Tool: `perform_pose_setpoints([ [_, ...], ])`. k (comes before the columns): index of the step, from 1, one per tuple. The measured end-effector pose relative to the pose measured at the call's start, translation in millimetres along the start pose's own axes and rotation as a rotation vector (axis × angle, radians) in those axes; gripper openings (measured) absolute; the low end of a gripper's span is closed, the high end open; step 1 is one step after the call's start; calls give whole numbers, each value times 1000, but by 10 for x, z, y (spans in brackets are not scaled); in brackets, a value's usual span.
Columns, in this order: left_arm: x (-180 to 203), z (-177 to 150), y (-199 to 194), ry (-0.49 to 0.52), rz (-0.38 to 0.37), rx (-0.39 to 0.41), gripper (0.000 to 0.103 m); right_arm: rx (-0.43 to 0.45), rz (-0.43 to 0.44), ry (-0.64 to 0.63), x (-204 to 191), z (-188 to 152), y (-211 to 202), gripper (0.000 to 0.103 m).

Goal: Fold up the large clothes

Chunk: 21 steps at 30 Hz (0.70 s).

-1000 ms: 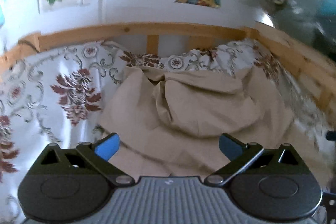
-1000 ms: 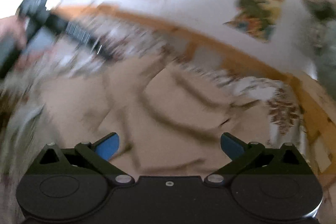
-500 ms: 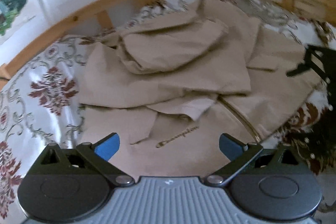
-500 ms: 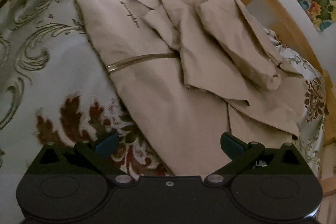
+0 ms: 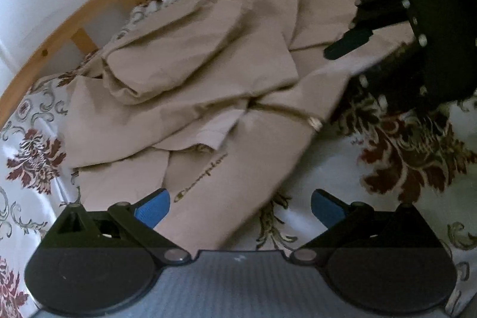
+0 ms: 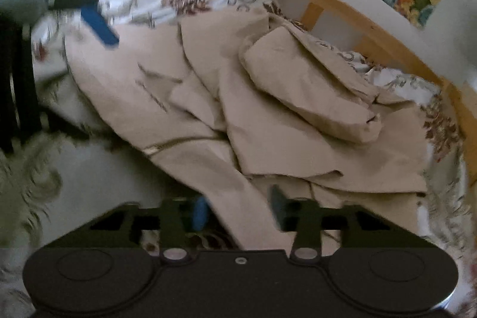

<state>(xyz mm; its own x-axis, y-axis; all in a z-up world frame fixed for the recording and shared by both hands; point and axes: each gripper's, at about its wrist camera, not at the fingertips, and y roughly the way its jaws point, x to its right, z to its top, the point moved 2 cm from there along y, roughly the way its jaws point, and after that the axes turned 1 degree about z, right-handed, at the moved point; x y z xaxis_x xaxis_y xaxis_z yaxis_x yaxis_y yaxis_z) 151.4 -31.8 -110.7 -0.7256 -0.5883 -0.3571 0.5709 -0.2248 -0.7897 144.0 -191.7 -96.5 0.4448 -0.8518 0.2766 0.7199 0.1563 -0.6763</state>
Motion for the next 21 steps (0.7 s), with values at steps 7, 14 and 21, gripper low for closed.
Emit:
perform_pose_setpoints([
  [7,-165,-67,255,-40,201,-131,86,50,6,24,-5,60,-58,14],
  [14,-630,-140,108,-242,277,-88,53,85,-13,56,66,84,-118,13],
  [21,-608,-57,-72,-242,344,112,19,37,1,-71,-107,64,-95,30],
])
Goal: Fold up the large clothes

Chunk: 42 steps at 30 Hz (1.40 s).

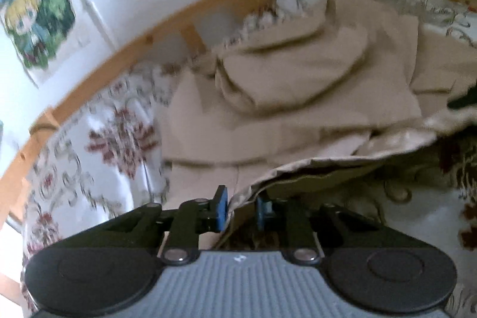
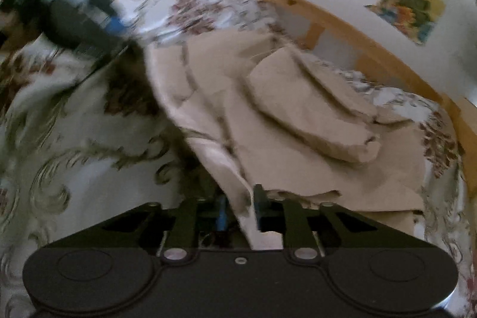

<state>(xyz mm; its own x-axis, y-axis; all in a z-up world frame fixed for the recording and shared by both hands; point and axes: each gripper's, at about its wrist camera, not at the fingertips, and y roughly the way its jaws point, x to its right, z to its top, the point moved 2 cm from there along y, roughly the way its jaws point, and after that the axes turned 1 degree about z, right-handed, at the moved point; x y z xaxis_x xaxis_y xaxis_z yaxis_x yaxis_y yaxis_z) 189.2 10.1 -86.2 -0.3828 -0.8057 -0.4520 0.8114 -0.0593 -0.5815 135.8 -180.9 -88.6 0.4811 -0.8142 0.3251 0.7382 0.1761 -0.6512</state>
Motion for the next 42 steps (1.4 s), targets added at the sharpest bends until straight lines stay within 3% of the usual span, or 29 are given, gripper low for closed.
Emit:
perform_pose_setpoints([
  [1,-4,11,-22,-15,-7,17,18,-19,11,-21,-48,-13,19,46],
  [3,-17,40,-45,-49,-15,29,17,-79,7,-100,-172,-73,97,59],
  [5,-65,45,-15,-66,-16,29,17,-151,-46,-196,-265,-163,208,57],
  [7,-80,22,39,-63,-17,-2,20,-198,-122,-258,-264,-235,291,52],
  [9,-76,-26,103,-50,-3,-55,26,-221,-215,-243,-141,-248,315,41],
  [11,-66,-78,147,-43,22,-101,36,-234,-290,-215,13,-269,297,38],
  [13,-90,-107,192,-42,59,-140,44,-244,-326,-171,168,-298,260,17],
  [14,-109,-121,223,-44,92,-164,45,-248,-328,-143,229,-310,244,14],
  [15,-140,-140,250,-54,97,-181,45,-247,-320,-118,275,-318,222,13],
  [16,-185,-158,270,-84,79,-195,35,-239,-314,-107,288,-317,206,11],
  [17,-225,-173,269,-112,52,-198,14,-230,-315,-107,292,-315,187,11],
  [20,-312,-161,164,-168,29,-140,7,-207,-332,-138,257,-280,135,9],
  [25,-505,-37,-331,-230,17,16,4,-129,-367,-227,276,-146,-207,5],
  [32,-833,60,-1246,-212,-133,88,4,-46,-299,-379,362,124,-1247,5],
  [35,-827,76,-1486,-169,-153,105,4,-33,-275,-412,359,174,-1544,5],
  [38,-731,174,-1414,-141,-112,115,4,-22,-299,-409,405,194,-1489,7],
  [42,-676,429,-891,-174,-8,96,4,-13,-388,-302,600,208,-988,8],
])
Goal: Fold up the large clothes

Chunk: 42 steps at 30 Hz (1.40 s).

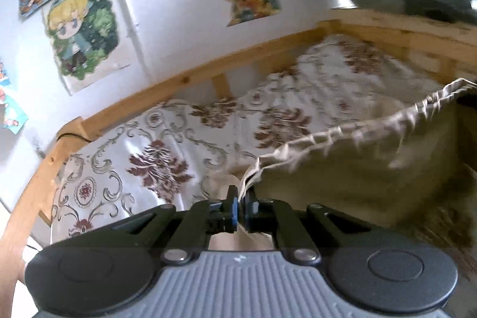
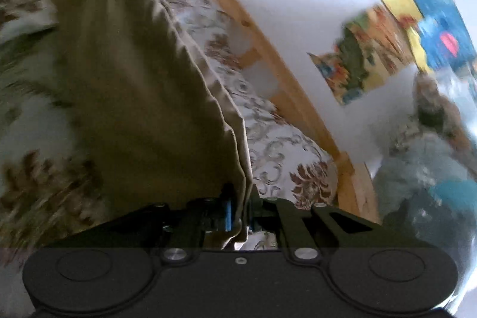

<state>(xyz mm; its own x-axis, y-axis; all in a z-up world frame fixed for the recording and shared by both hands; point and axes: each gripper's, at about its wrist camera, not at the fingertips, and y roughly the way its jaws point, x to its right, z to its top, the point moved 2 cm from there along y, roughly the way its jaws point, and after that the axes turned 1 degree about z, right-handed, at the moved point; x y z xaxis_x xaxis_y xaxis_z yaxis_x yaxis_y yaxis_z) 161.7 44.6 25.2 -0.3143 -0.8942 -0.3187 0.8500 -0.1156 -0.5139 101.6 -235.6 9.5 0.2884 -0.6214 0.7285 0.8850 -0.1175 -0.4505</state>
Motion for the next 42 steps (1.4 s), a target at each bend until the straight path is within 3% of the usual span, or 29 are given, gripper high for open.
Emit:
perform_pose_setpoints([
  [3,-9,156,533,-73,30,-31,4,9,-82,127,38,-24,446,18],
  [4,-12,196,714,-83,31,-49,4,13,-106,176,60,-53,589,36],
  [6,-46,231,1091,-115,19,-112,4,23,-157,290,125,-136,848,53],
  [8,-99,219,1447,-159,-3,-181,4,75,-119,388,204,-211,929,57],
  [10,-143,173,1770,-203,-32,-250,4,126,-114,415,254,-270,927,77],
  [13,-184,59,2194,-272,-85,-354,4,209,-99,423,293,-311,826,93],
  [17,-147,-65,2510,-323,-108,-426,4,216,-55,386,219,-285,775,94],
  [19,-123,-95,2577,-313,-91,-439,4,217,53,448,239,-311,800,98],
  [22,-174,-105,2633,-327,-75,-453,4,171,255,574,276,-396,882,96],
  [23,-205,-91,2640,-338,-74,-455,4,192,293,594,285,-417,858,96],
  [25,-288,-73,2654,-375,-78,-460,4,246,352,571,250,-383,730,98],
  [28,-422,-64,2649,-477,-107,-463,4,293,384,413,104,-335,565,101],
  [29,-457,-68,2637,-505,-124,-457,5,255,350,355,25,-330,584,100],
  [31,-499,-83,2559,-526,-157,-433,9,160,296,310,-69,-352,715,87],
  [33,-549,-86,2449,-543,-174,-397,28,55,263,328,-108,-443,902,73],
  [35,-616,-74,2289,-561,-160,-356,85,-4,250,378,-62,-543,1051,57],
  [37,-691,-57,2088,-560,-126,-287,94,-14,214,454,19,-583,1094,27],
  [42,-781,-77,1610,-505,-170,-211,102,-44,87,777,401,-807,1249,16],
])
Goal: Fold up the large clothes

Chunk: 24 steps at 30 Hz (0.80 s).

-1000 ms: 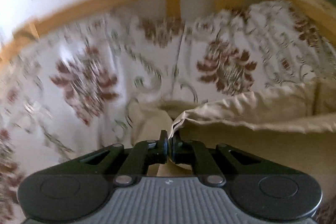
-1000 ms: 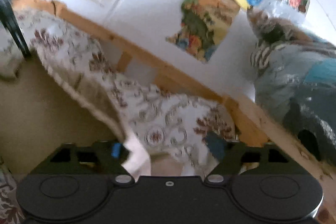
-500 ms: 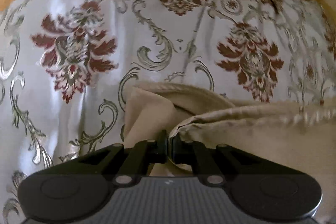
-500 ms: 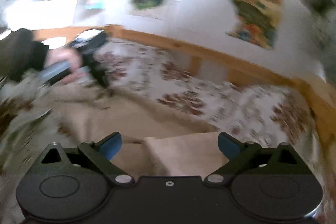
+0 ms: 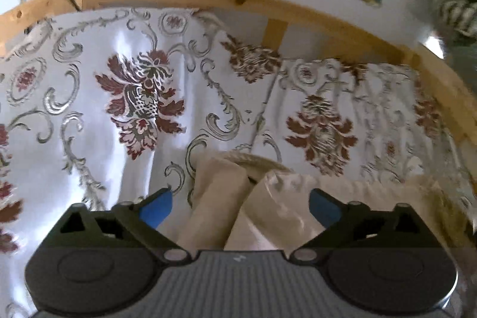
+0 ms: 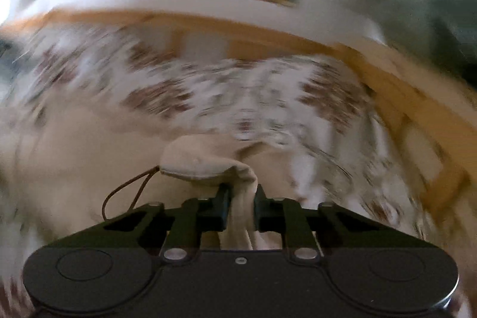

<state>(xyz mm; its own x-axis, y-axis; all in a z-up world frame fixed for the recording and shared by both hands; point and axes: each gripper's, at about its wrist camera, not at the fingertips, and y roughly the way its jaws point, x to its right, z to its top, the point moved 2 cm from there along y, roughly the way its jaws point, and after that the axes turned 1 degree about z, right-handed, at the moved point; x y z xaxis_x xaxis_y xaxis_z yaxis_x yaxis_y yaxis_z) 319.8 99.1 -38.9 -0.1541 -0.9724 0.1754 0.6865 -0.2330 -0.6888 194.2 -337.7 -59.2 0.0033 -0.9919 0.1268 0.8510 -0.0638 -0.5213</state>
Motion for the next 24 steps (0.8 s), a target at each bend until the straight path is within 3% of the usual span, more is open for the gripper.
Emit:
perform_pose_setpoints([
  [2,69,-141,-174,73,-24,3,102,-12,-55,154,225,-24,65,24],
  [3,126,-242,-240,126,-30,-4,102,-23,-65,224,339,-51,87,34],
  [4,190,-339,-276,168,-28,-8,102,-37,-68,288,432,-79,87,38],
  [6,303,-561,-289,266,10,-17,102,-50,-47,374,543,-125,41,42],
  [7,357,-664,-258,313,44,-13,101,-46,-24,395,557,-123,-1,53],
  [9,445,-817,-139,402,124,-24,93,-32,-6,390,546,-109,-52,69],
  [11,467,-854,15,440,210,-65,75,-55,-18,350,487,-127,-63,71],
  [12,439,-840,59,425,236,-64,72,-78,-26,337,470,-146,-52,71],
  [14,326,-795,107,355,254,-77,43,-123,-50,336,494,-169,60,69],
  [15,245,-768,106,297,239,-75,35,-141,-67,349,511,-194,88,63],
  [17,32,-716,58,153,189,-54,9,-165,-80,398,566,-249,135,48],
  [19,-182,-674,4,18,151,-42,9,-172,-79,453,621,-297,162,15],
  [20,-296,-650,-34,-63,118,-37,8,-168,-80,476,645,-313,162,9],
  [24,-751,-629,-125,-395,-12,-53,8,-77,-125,432,642,-222,78,6],
])
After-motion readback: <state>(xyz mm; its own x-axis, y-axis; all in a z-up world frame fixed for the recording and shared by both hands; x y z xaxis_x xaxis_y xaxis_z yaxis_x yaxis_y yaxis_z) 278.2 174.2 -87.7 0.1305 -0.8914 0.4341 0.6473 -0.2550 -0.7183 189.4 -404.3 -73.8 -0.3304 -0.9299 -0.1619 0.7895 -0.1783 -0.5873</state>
